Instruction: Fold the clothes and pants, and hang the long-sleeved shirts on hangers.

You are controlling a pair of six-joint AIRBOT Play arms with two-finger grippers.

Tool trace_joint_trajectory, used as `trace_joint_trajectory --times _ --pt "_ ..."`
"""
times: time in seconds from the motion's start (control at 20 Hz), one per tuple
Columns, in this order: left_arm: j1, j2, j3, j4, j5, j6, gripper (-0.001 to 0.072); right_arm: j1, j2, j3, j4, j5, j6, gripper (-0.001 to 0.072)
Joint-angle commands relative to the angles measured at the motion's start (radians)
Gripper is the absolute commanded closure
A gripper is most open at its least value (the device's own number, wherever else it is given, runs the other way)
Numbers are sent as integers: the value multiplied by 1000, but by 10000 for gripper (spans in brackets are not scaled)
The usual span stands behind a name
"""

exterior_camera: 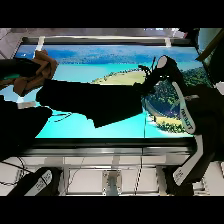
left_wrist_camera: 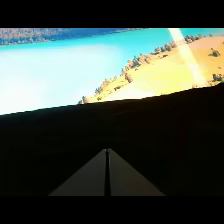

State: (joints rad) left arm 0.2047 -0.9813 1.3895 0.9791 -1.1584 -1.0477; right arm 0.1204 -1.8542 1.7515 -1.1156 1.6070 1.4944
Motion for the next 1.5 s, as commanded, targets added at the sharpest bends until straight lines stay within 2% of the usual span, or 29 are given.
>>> trace_joint_trajectory --times 0.0,0.2,0.35,0.4,0.45,0.5,0.55,0.7,0.75,0.85,0.9,1.1,1.25,1.45 --pt "-25 114 0 27 -44 8 695 -53 220 -393 -66 -67 -49 708" --pt "-40 137 0 23 -40 -1 695 -160 454 -837 -60 -250 -48 707" --pt "-142 30 -1 23 -40 -38 695 -204 492 -916 -40 -354 -48 705" --pt "-203 -17 -1 23 -40 -37 696 -204 493 -916 -21 -399 -48 670" --pt "-283 -70 -1 24 -40 -37 695 -204 492 -916 12 -440 -48 522" --pt "-363 -122 -1 28 -40 -37 695 -204 492 -916 49 -479 -48 260" --pt "-455 -180 -1 54 -37 -36 695 -204 493 -916 71 -500 -49 193" --pt "-732 -352 -1 299 -36 -37 694 -204 500 -887 15 -480 -79 193" --pt "-815 -406 -1 401 -36 -37 652 -204 504 -867 -20 -464 -87 193" --pt "-963 -502 -1 575 -36 -54 249 -204 505 -806 -90 -420 -107 193" --pt "-1025 -542 -1 634 -37 -67 204 -204 509 -780 -112 -414 -119 193" --pt "-1150 -623 -1 645 -35 -116 204 -204 515 -688 -129 -446 -144 193" --pt "-1162 -663 -1 651 -37 -119 205 -204 515 -666 -130 -460 -156 194" --pt "-1163 -678 0 632 -66 -166 205 -204 515 -666 -130 -475 -198 194"
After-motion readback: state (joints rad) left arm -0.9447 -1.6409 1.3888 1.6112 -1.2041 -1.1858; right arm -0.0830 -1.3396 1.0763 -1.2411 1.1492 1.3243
